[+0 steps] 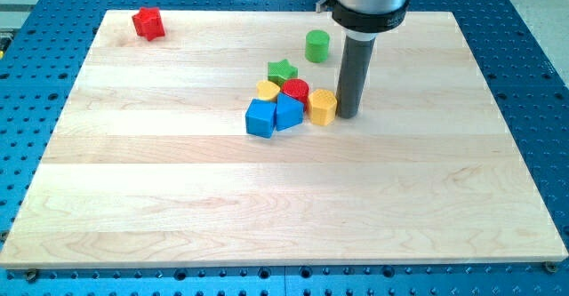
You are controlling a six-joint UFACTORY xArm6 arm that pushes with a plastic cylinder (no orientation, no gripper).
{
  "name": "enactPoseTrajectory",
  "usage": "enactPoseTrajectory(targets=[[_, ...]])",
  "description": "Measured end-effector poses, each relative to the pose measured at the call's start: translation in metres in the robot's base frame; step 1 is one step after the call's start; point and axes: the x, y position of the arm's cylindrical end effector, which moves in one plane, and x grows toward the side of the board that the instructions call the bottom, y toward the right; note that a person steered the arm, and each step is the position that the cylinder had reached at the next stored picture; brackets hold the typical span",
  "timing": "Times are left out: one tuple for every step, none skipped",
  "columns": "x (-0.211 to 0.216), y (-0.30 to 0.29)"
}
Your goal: Slide the hexagon into the green circle
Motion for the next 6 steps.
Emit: enactPoseTrajectory(targets=[[0.051,0.017],[0.024,-0.030],[-0.007,0.014],[-0.022,0.019],[-0.029,0.019],[-0.002,0.018]])
